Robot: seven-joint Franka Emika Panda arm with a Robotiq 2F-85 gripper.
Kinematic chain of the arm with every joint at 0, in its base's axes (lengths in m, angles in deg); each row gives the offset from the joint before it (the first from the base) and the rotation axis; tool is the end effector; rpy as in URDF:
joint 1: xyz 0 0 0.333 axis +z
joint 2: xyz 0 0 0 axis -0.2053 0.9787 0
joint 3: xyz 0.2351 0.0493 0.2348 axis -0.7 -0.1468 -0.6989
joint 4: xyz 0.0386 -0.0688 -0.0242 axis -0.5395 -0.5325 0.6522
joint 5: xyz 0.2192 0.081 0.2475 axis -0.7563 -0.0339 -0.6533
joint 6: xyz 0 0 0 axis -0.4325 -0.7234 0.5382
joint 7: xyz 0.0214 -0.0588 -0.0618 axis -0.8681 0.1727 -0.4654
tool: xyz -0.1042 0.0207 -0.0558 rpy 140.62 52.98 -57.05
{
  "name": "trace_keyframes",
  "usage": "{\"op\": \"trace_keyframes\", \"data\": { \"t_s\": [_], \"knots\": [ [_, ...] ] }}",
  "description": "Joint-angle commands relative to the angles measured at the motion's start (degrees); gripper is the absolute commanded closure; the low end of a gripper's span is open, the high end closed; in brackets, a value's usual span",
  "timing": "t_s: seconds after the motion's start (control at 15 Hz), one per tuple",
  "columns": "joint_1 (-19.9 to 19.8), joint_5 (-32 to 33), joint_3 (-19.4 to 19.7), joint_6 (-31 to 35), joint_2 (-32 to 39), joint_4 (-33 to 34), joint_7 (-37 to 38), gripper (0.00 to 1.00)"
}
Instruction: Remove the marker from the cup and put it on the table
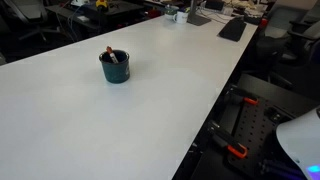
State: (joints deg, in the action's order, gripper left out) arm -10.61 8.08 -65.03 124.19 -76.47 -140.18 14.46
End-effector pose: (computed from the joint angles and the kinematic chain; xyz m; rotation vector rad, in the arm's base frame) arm 0.2959 0.0117 0.4538 -3.0268 0.1120 0.2743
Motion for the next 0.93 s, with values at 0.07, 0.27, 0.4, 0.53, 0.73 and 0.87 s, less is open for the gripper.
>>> {"op": "trace_keyframes", "data": {
  "t_s": [0.07,0.27,0.4,0.53,0.73,0.87],
  "knots": [
    [-0.4,-0.2,-0.4,-0.1,0.0,0.1,-0.2,0.00],
    [-0.3,-0.1,-0.3,2.8,0.5,-0.7,-0.9,0.00],
    [0.6,-1.8,0.1,9.0,2.0,-1.1,-2.8,0.00],
    [1.5,-3.5,0.2,15.4,4.5,-0.7,-4.5,0.00],
    [3.4,-5.6,0.1,23.8,8.9,0.9,-7.5,0.00],
    [5.1,-7.0,0.0,29.0,12.3,2.6,-10.1,0.00]
  ]
}}
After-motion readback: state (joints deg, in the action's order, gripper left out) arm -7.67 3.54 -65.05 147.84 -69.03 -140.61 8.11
